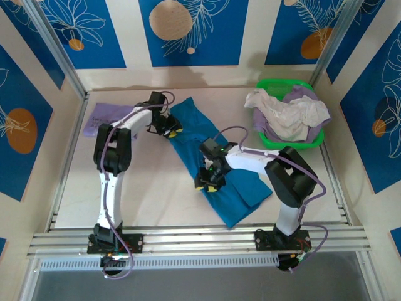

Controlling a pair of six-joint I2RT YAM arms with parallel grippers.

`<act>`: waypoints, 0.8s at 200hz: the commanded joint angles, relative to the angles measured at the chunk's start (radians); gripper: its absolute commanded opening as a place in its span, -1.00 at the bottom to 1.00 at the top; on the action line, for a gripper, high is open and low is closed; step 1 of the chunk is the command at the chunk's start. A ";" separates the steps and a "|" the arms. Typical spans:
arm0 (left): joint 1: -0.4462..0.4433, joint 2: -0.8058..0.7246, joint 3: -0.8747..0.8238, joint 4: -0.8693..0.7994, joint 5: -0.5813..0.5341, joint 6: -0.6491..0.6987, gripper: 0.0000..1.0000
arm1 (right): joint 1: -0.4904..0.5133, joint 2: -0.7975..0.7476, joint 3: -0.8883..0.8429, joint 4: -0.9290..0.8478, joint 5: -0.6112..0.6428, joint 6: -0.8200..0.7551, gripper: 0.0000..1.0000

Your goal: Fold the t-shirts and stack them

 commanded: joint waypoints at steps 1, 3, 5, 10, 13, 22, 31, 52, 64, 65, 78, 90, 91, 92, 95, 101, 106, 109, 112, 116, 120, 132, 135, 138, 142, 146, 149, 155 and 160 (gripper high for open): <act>0.008 -0.069 0.042 -0.084 -0.020 0.046 -0.32 | 0.006 -0.019 0.048 -0.082 0.038 -0.002 -0.07; 0.008 -0.076 0.041 -0.087 -0.023 0.048 -0.32 | 0.005 -0.021 0.049 -0.085 0.040 -0.003 -0.07; 0.008 -0.083 0.041 -0.090 -0.026 0.051 -0.32 | 0.004 -0.024 0.050 -0.087 0.043 -0.005 -0.07; 0.008 -0.100 0.041 -0.098 -0.034 0.056 -0.30 | 0.004 -0.029 0.051 -0.095 0.048 -0.007 -0.07; 0.008 -0.109 0.040 -0.101 -0.036 0.056 -0.30 | 0.004 -0.032 0.052 -0.100 0.051 -0.009 -0.07; 0.008 -0.135 0.037 -0.107 -0.040 0.063 -0.28 | 0.004 -0.039 0.052 -0.109 0.059 -0.009 -0.07; 0.008 -0.159 0.033 -0.114 -0.044 0.065 -0.28 | 0.004 -0.041 0.049 -0.113 0.063 -0.009 -0.06; 0.009 -0.200 0.021 -0.122 -0.040 0.065 -0.27 | 0.002 -0.030 0.036 -0.118 0.073 0.003 -0.05; 0.011 -0.218 0.012 -0.130 -0.035 0.071 -0.27 | 0.004 -0.019 0.025 -0.109 0.068 0.009 -0.04; 0.011 -0.220 0.011 -0.131 -0.034 0.070 -0.27 | 0.003 -0.019 0.025 -0.108 0.067 0.009 -0.04; 0.013 -0.240 -0.006 -0.138 -0.037 0.078 -0.27 | 0.011 -0.007 0.015 -0.092 0.062 0.017 -0.03; 0.019 -0.259 -0.030 -0.139 -0.039 0.082 -0.27 | 0.019 0.012 0.012 -0.080 0.050 0.022 -0.01; 0.019 -0.260 -0.032 -0.139 -0.038 0.082 -0.27 | 0.019 0.014 0.012 -0.078 0.049 0.023 -0.01; 0.019 -0.261 -0.033 -0.138 -0.038 0.082 -0.27 | 0.020 0.015 0.012 -0.077 0.047 0.024 -0.01; 0.020 -0.266 -0.042 -0.137 -0.037 0.083 -0.27 | 0.023 0.022 0.012 -0.072 0.044 0.025 0.00; 0.024 -0.274 -0.057 -0.135 -0.038 0.085 -0.27 | 0.028 0.033 0.013 -0.061 0.035 0.029 0.00; 0.027 -0.282 -0.072 -0.133 -0.038 0.085 -0.27 | 0.034 0.044 0.014 -0.051 0.027 0.034 -0.01; 0.029 -0.287 -0.080 -0.128 -0.038 0.085 -0.27 | 0.037 0.051 0.017 -0.046 0.020 0.036 -0.01; 0.031 -0.291 -0.088 -0.126 -0.036 0.085 -0.27 | 0.040 0.060 0.021 -0.042 0.015 0.038 -0.01; 0.033 -0.297 -0.099 -0.123 -0.034 0.085 -0.27 | 0.046 0.070 0.028 -0.038 0.009 0.040 -0.01; 0.036 -0.302 -0.109 -0.121 -0.032 0.086 -0.27 | 0.051 0.084 0.037 -0.036 0.003 0.041 0.00; 0.043 -0.318 -0.136 -0.116 -0.030 0.090 -0.26 | 0.074 0.124 0.076 -0.030 -0.010 0.050 0.00; 0.044 -0.322 -0.143 -0.115 -0.031 0.090 -0.26 | 0.080 0.137 0.089 -0.028 -0.016 0.053 -0.01; 0.046 -0.325 -0.150 -0.116 -0.031 0.092 -0.26 | 0.085 0.149 0.102 -0.027 -0.023 0.054 -0.01; 0.047 -0.330 -0.157 -0.116 -0.030 0.093 -0.26 | 0.095 0.164 0.123 -0.023 -0.034 0.058 0.00; 0.050 -0.333 -0.162 -0.116 -0.029 0.095 -0.26 | 0.105 0.181 0.141 -0.021 -0.043 0.061 -0.01; 0.052 -0.335 -0.165 -0.117 -0.029 0.096 -0.26 | 0.113 0.194 0.162 -0.019 -0.049 0.063 -0.01; 0.054 -0.338 -0.170 -0.119 -0.030 0.101 -0.26 | 0.129 0.219 0.201 -0.019 -0.059 0.069 -0.01; 0.057 -0.341 -0.173 -0.123 -0.031 0.102 -0.25 | 0.146 0.236 0.237 -0.020 -0.067 0.072 -0.01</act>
